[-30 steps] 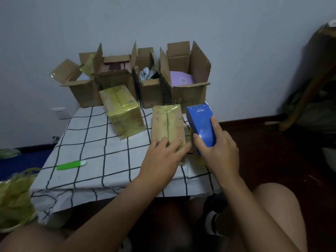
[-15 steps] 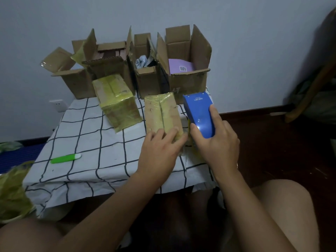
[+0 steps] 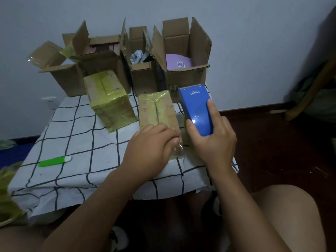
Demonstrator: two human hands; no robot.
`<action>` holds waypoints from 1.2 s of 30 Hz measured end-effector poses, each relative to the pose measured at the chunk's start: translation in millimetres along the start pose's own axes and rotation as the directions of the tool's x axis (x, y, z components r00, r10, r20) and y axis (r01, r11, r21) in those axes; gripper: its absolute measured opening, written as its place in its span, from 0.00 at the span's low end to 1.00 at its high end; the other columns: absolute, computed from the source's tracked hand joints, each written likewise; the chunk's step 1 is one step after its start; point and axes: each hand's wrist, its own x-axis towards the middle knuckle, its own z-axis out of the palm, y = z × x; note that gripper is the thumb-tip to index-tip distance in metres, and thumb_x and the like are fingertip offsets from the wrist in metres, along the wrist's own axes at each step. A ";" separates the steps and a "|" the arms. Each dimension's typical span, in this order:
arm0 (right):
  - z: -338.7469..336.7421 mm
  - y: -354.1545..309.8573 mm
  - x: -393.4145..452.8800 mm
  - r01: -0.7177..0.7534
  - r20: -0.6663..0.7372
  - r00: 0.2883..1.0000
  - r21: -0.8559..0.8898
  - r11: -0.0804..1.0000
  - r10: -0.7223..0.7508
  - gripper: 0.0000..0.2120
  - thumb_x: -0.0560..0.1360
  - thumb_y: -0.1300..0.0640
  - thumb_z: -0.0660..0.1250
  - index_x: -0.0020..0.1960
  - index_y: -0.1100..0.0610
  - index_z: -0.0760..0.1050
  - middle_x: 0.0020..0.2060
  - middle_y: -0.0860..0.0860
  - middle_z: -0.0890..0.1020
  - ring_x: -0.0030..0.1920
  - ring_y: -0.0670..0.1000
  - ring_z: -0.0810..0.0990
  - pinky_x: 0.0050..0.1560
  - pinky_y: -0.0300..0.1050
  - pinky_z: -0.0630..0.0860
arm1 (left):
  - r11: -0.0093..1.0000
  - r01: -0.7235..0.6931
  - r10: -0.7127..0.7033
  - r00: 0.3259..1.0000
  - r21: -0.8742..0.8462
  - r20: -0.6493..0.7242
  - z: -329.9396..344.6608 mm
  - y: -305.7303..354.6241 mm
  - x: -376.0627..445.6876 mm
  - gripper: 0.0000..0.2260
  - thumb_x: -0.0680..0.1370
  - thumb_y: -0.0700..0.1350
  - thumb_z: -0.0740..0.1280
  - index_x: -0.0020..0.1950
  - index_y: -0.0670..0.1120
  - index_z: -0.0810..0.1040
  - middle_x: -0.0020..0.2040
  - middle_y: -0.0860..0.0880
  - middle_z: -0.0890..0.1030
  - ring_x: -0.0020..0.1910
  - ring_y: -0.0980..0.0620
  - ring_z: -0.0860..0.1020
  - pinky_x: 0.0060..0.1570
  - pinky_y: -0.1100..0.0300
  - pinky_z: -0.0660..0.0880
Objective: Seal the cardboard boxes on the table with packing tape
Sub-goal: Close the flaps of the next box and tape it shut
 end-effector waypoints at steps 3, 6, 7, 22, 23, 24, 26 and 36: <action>-0.8 1.7 2.8 -0.009 0.028 1.000 0.012 1.000 0.009 0.35 0.71 0.36 0.63 0.73 0.52 0.72 0.40 0.52 0.76 0.36 0.51 0.74 0.38 0.41 0.67 | 0.995 -0.045 0.046 0.999 0.086 -0.004 0.0 -0.9 0.3 0.16 0.80 0.56 0.54 0.61 0.57 0.77 0.48 0.57 0.78 0.43 0.51 0.73 0.39 0.58 0.66; -1.9 0.9 2.7 -0.027 0.032 0.999 0.024 0.999 0.027 0.35 0.70 0.35 0.63 0.73 0.51 0.71 0.41 0.51 0.76 0.37 0.51 0.74 0.38 0.42 0.68 | 0.991 -0.083 0.082 0.996 0.103 0.018 -1.3 0.6 0.1 0.15 0.79 0.56 0.54 0.59 0.58 0.78 0.48 0.56 0.77 0.42 0.50 0.73 0.38 0.57 0.68; -2.1 0.8 2.4 -0.028 0.033 0.999 0.026 0.999 0.028 0.36 0.70 0.35 0.63 0.73 0.51 0.71 0.41 0.52 0.76 0.37 0.51 0.74 0.38 0.42 0.69 | 0.992 -0.085 0.084 0.996 0.091 0.019 -1.7 0.9 0.5 0.15 0.79 0.56 0.55 0.58 0.58 0.79 0.48 0.56 0.78 0.42 0.50 0.73 0.38 0.56 0.70; -4.5 1.6 2.0 -0.040 0.066 0.997 0.031 0.999 0.038 0.35 0.70 0.37 0.65 0.74 0.50 0.70 0.42 0.52 0.77 0.38 0.51 0.74 0.39 0.42 0.68 | 0.996 -0.042 0.019 0.965 0.082 0.263 -20.2 8.9 12.6 0.11 0.81 0.56 0.59 0.62 0.66 0.74 0.53 0.59 0.69 0.53 0.53 0.68 0.42 0.57 0.69; -4.3 1.6 2.2 -0.043 0.062 0.997 0.031 0.999 0.041 0.35 0.70 0.37 0.65 0.74 0.50 0.70 0.42 0.52 0.77 0.38 0.51 0.74 0.39 0.42 0.68 | 0.996 -0.038 0.016 0.967 0.081 0.255 -19.0 9.2 12.2 0.11 0.81 0.56 0.59 0.61 0.66 0.75 0.53 0.58 0.69 0.53 0.53 0.68 0.41 0.58 0.67; -4.2 1.7 2.3 -0.044 0.058 0.997 0.031 0.999 0.043 0.35 0.70 0.37 0.66 0.74 0.50 0.70 0.42 0.52 0.77 0.38 0.50 0.73 0.39 0.42 0.67 | 0.997 -0.031 0.012 0.970 0.074 0.244 -18.0 9.4 12.2 0.10 0.81 0.57 0.59 0.60 0.65 0.76 0.53 0.58 0.69 0.53 0.53 0.67 0.41 0.58 0.67; -4.1 2.0 2.3 -0.038 0.056 0.998 0.028 0.999 0.036 0.35 0.70 0.38 0.66 0.74 0.51 0.71 0.42 0.52 0.77 0.38 0.50 0.73 0.39 0.41 0.67 | 0.998 -0.023 0.008 0.972 0.063 0.233 -16.8 10.3 12.8 0.10 0.80 0.58 0.60 0.59 0.65 0.77 0.53 0.58 0.70 0.52 0.54 0.67 0.40 0.58 0.65; -4.5 2.2 2.7 -0.038 0.075 0.997 0.038 0.999 0.035 0.35 0.71 0.39 0.68 0.74 0.51 0.70 0.42 0.52 0.77 0.39 0.50 0.74 0.40 0.42 0.68 | 0.982 -0.167 0.170 0.985 0.091 -0.028 5.1 -0.5 5.5 0.12 0.78 0.55 0.61 0.50 0.56 0.83 0.45 0.52 0.76 0.40 0.49 0.72 0.33 0.56 0.70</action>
